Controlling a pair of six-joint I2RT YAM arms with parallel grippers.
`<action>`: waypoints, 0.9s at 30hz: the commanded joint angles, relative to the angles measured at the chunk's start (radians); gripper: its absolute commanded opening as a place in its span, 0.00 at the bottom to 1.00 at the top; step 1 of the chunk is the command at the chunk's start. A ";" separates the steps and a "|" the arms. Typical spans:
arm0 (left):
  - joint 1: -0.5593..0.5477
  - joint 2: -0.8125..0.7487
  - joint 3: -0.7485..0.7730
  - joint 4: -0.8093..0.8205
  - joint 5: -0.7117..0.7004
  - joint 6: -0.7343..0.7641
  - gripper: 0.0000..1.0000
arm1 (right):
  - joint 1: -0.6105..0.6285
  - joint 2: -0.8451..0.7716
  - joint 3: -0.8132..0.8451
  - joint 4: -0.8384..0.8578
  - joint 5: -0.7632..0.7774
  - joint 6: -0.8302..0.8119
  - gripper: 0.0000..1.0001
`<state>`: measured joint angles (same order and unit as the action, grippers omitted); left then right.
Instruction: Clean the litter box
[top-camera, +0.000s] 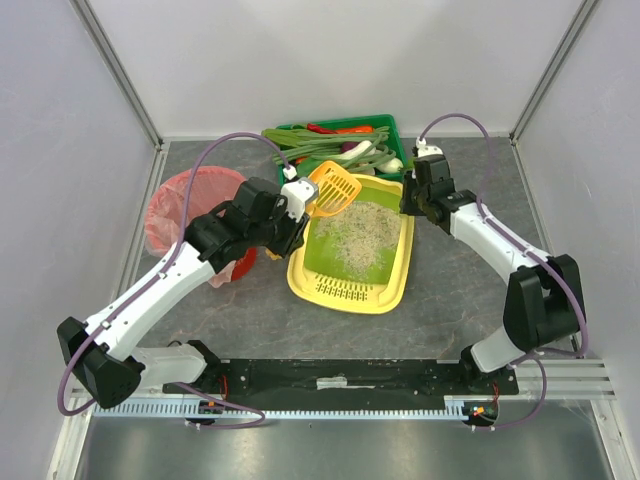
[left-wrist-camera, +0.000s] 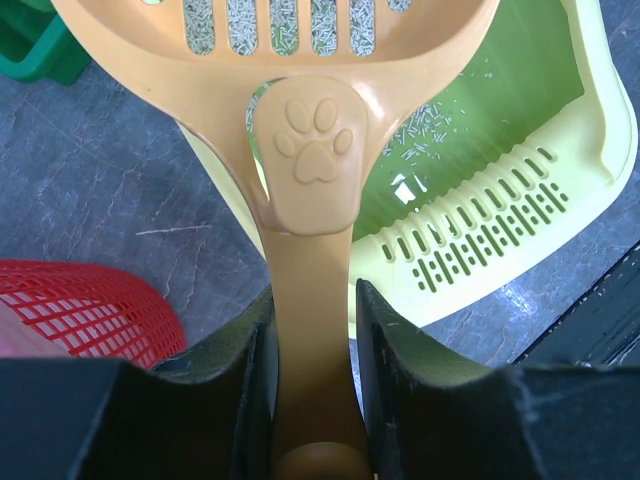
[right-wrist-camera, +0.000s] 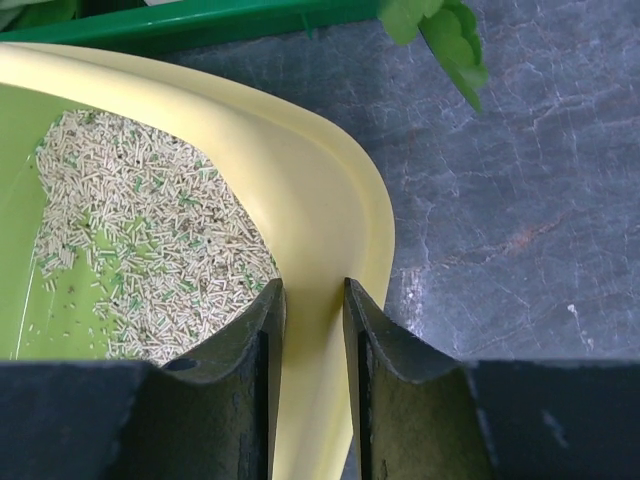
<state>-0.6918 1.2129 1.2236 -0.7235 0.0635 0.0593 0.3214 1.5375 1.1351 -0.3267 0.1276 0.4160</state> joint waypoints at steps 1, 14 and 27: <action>-0.005 0.000 0.007 0.016 0.029 0.001 0.02 | 0.021 0.035 0.069 0.072 -0.049 -0.032 0.34; -0.005 0.028 0.011 -0.022 0.027 -0.050 0.02 | 0.059 0.050 0.098 0.110 -0.037 -0.048 0.40; -0.005 0.158 0.201 -0.164 0.038 -0.156 0.02 | 0.059 -0.080 0.089 0.110 0.069 -0.037 0.72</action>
<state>-0.6918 1.3357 1.3098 -0.8276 0.0811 -0.0280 0.3786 1.5574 1.1965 -0.2550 0.1356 0.3740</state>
